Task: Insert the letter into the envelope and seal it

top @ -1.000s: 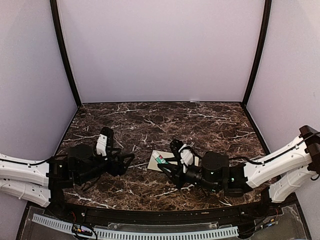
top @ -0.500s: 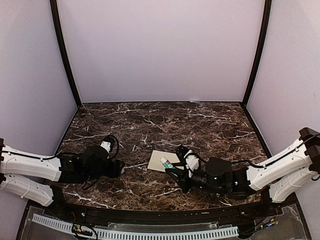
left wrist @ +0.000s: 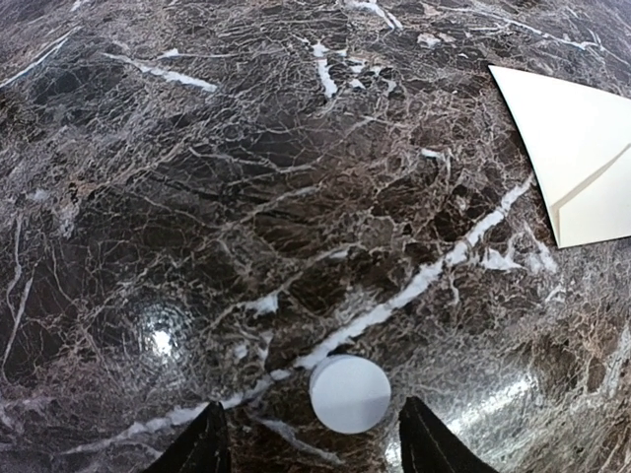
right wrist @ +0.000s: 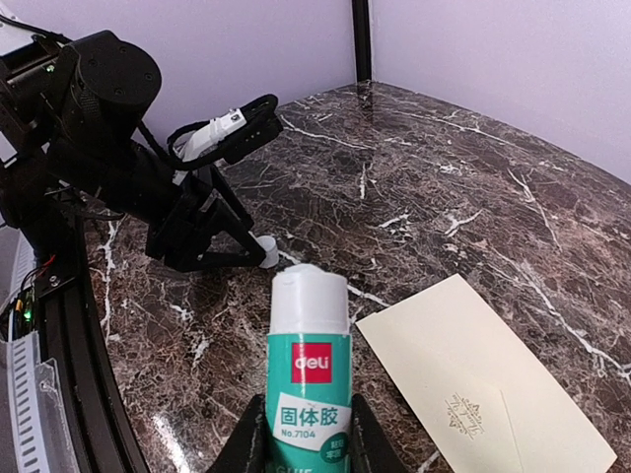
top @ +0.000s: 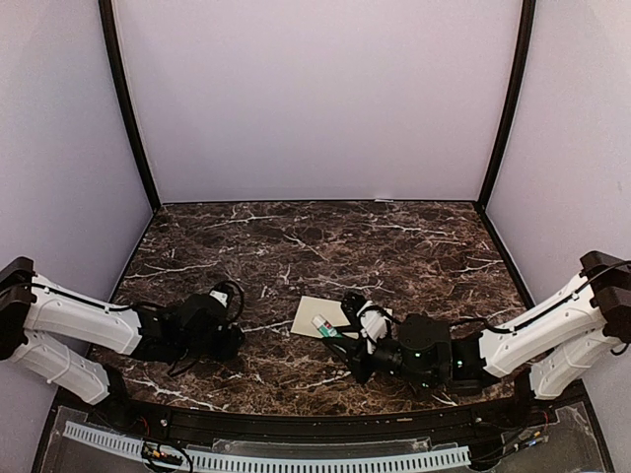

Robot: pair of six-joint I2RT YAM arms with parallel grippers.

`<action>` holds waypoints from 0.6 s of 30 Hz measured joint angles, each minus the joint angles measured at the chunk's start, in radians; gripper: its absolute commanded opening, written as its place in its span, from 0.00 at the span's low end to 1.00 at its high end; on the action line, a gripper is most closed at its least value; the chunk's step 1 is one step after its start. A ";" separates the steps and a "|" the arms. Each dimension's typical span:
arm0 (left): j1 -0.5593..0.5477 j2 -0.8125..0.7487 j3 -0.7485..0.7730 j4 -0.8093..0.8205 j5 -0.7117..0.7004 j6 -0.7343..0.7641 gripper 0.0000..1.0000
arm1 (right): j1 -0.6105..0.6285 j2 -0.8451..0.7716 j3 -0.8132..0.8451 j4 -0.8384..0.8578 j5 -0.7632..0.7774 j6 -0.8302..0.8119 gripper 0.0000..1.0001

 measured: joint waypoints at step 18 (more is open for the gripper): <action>0.000 0.103 0.065 0.040 -0.013 0.004 0.27 | 0.007 0.026 0.013 0.000 -0.004 0.008 0.00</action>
